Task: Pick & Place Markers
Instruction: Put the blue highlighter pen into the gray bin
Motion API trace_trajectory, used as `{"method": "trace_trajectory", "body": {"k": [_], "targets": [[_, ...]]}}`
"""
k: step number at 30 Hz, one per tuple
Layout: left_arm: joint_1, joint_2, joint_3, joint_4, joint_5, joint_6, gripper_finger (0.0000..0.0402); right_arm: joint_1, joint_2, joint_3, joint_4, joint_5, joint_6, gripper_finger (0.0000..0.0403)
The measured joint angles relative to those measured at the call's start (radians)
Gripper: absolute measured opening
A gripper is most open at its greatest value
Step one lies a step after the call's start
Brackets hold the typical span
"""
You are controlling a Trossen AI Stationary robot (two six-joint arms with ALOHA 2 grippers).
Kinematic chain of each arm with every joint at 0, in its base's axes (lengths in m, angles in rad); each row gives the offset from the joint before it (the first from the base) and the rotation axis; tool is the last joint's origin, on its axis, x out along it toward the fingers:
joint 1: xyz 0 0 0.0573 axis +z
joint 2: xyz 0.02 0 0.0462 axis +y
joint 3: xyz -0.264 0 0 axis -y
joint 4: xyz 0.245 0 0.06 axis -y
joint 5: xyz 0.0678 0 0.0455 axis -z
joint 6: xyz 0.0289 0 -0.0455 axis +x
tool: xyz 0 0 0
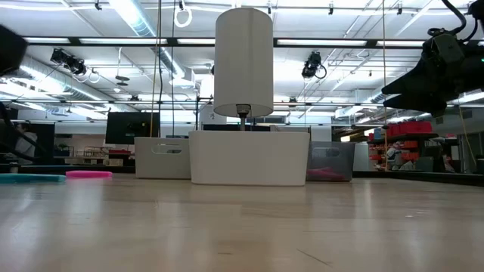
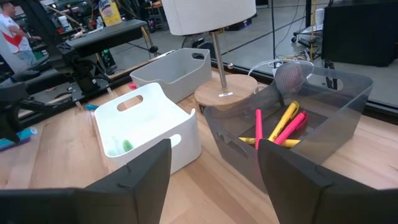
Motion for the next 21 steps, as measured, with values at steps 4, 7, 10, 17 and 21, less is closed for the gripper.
{"method": "trace_trajectory", "body": {"k": [4, 7, 10, 17, 21], "targets": [[0.043, -0.054, 0.0, 0.0, -0.012, 0.065, 0.0071, 0.0, 0.0, 0.0, 0.0, 0.0, 0.0, 0.0242], [0.072, -0.095, 0.0, -0.001, -0.01, 0.123, 0.0072, 0.0, 0.0, 0.0, 0.0, 0.0, 0.0, 0.0242], [0.099, -0.139, 0.001, -0.002, -0.016, 0.177, 0.0071, 0.0, 0.0, 0.0, 0.0, 0.0, 0.0, 0.0242], [0.157, -0.231, 0.002, 0.0, -0.064, 0.287, 0.0072, 0.0, 0.0, 0.0, 0.0, 0.0, 0.0, 0.0242], [0.199, -0.275, 0.002, 0.002, -0.059, 0.392, 0.0071, 0.0, 0.0, 0.0, 0.0, 0.0, 0.0, 0.0242]]}}
